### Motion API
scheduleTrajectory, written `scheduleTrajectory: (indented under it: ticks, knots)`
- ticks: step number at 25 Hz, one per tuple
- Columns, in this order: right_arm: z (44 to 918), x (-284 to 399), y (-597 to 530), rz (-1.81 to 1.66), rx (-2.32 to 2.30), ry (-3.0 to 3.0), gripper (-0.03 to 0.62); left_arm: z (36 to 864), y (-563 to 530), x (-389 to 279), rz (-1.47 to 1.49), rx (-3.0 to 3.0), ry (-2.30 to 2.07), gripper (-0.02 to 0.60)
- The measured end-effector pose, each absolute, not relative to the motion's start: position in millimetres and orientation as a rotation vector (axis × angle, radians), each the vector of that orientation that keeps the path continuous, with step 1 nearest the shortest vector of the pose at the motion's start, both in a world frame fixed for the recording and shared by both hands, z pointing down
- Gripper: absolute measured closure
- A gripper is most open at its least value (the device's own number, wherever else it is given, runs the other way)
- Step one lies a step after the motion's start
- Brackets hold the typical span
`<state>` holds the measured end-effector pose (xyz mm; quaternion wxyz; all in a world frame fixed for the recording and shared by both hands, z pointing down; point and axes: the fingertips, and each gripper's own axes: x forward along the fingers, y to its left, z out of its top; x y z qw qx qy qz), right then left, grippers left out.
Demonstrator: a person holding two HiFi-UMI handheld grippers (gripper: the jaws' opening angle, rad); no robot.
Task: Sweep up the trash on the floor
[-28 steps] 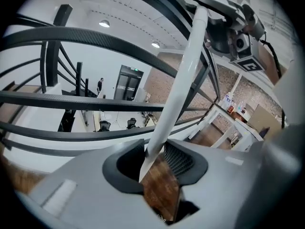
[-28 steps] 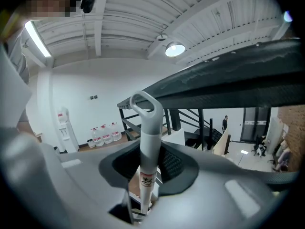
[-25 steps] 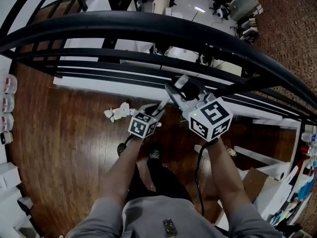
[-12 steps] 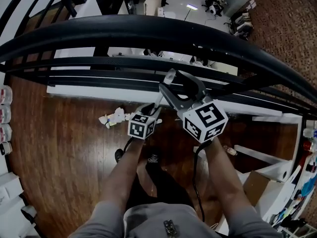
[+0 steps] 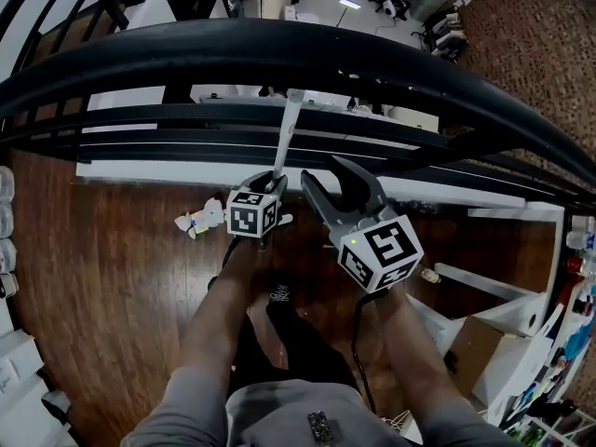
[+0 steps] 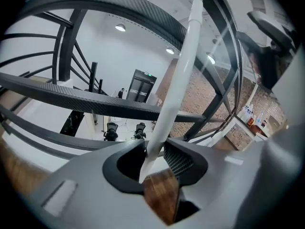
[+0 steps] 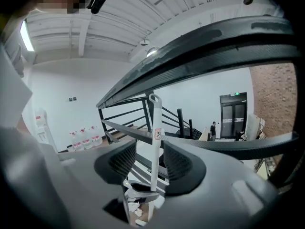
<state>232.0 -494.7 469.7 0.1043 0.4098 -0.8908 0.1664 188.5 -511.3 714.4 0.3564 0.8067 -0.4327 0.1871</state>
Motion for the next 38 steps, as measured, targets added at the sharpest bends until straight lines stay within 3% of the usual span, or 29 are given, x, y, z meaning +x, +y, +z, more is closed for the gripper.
scheduleTrajectory:
  ticks: [9,13,18,22,26,38]
  knots:
    - [487.8,241.6,-477.2,0.527,1.241,-2.565,0.527,717.8,-520.4,189.9,0.480,2.110,-1.128,0.450]
    - [493.7,251.3,-466.7,0.559,1.264,-2.536,0.550,712.1,-507.2,195.0,0.498,2.147,-1.086,0.382]
    - [498.0,246.7,-444.5,0.584,1.237,-2.514,0.577,685.7,-478.0,180.1,0.452,2.157,-1.103,0.382]
    - [486.2,226.0,-416.5,0.620,1.211,-2.535,0.588,645.6,-435.6,154.7,0.384,2.185,-1.090,0.453]
    - [457.1,185.9,-369.9,0.643,1.145,-2.610,0.594,572.1,-389.2,115.1,0.258,2.285,-1.118,0.577]
    - [398.0,68.6,-165.7,0.423,0.914,-2.611,0.594,406.3,-159.1,-6.0,0.153,2.420,-1.209,0.577]
